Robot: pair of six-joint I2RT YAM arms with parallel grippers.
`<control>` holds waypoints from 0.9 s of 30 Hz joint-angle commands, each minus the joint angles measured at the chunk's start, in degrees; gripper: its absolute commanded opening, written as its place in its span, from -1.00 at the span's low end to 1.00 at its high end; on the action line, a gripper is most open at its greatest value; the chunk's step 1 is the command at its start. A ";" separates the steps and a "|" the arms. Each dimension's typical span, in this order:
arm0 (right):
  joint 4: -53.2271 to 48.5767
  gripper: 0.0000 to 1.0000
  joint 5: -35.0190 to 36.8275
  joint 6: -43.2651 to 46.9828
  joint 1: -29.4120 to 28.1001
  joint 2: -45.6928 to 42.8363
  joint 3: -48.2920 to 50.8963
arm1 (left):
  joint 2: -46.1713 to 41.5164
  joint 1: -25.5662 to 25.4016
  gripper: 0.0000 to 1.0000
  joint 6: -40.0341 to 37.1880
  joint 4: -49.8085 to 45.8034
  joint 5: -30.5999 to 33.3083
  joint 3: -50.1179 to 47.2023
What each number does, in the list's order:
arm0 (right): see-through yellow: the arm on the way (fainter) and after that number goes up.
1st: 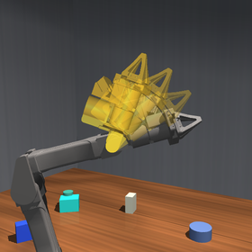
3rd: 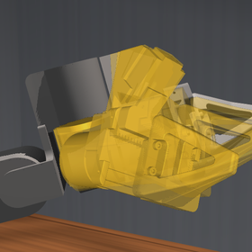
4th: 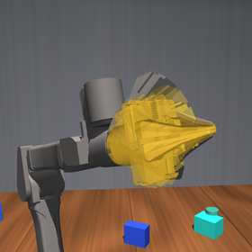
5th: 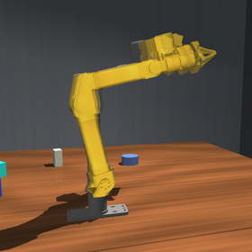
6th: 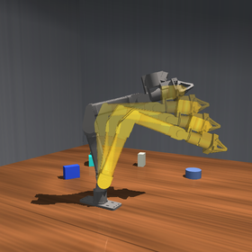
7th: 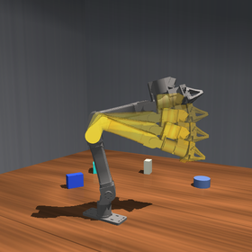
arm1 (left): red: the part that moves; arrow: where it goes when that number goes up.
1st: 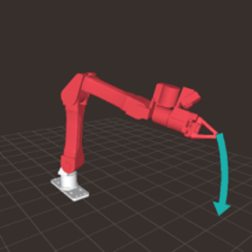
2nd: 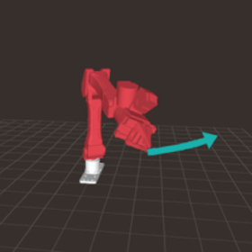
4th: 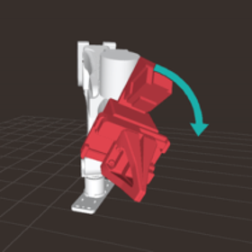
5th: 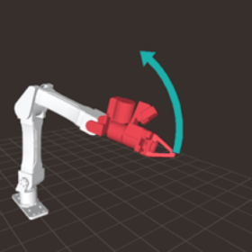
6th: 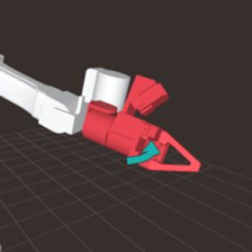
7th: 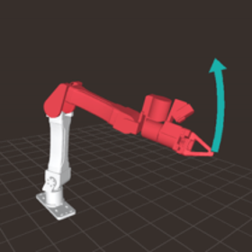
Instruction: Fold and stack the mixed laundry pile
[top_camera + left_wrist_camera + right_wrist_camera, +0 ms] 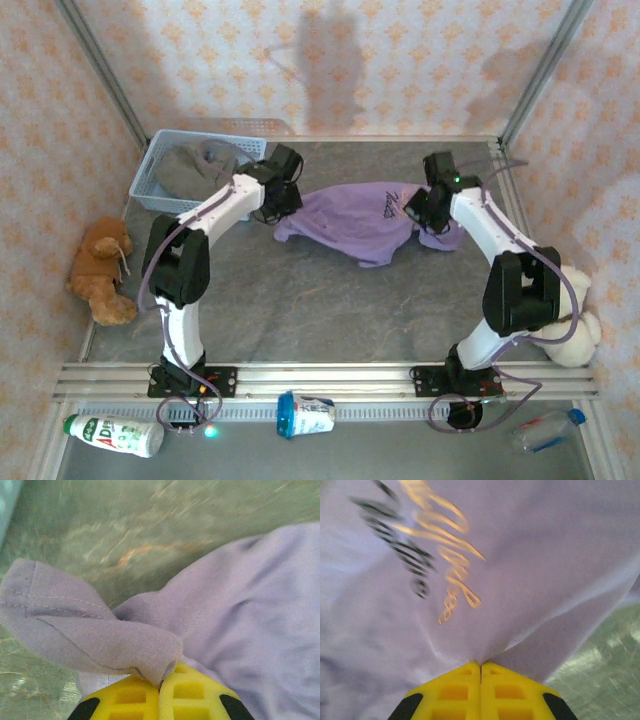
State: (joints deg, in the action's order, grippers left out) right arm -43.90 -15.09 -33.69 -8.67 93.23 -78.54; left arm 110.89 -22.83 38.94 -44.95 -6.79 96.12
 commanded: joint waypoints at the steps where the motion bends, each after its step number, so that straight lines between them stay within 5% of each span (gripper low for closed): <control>1: -6.41 -1.00 1.69 4.08 1.20 -0.41 -10.81 | -1.85 0.52 -1.00 -3.93 -6.84 1.45 10.25; 6: -16.20 -1.00 0.91 7.85 2.68 6.44 -38.94 | 3.89 0.86 -1.00 -7.13 -14.02 2.54 30.61; 9: -21.88 -1.00 2.04 9.12 2.69 8.27 -50.81 | 3.06 0.78 -1.00 -8.00 -14.46 4.98 33.44; 13: -25.06 -1.00 1.71 9.26 2.69 4.00 -46.40 | -4.35 0.26 -1.00 -10.58 -8.50 7.17 18.87; 17: -22.40 -1.00 1.71 8.38 2.69 -3.03 -30.21 | -13.08 -3.30 -1.00 -11.08 1.06 8.05 -2.71; 18: -21.80 -1.00 1.72 8.57 2.69 -3.05 -27.36 | -14.13 -4.39 -0.83 -10.69 2.00 7.78 -6.74; 20: -21.95 -1.00 -0.02 10.16 2.72 0.37 -26.03 | -13.93 -5.17 0.11 -9.06 1.26 6.67 -11.04; 21: -22.45 -0.90 -0.75 11.05 2.70 3.86 -27.08 | -12.94 -5.09 0.30 -7.87 0.04 6.69 -11.78; 24: -21.73 -0.24 1.33 12.04 2.78 15.90 -34.55 | -8.73 -4.25 0.39 -7.22 -2.07 8.22 -9.83; 27: -22.71 -0.08 1.33 11.39 3.13 27.63 -47.33 | -2.69 -3.04 0.39 -6.83 -5.58 9.18 -2.46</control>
State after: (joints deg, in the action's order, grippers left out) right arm -66.02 -14.87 -23.16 -5.93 113.84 -117.99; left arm 104.68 -27.42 31.00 -48.14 -0.73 87.70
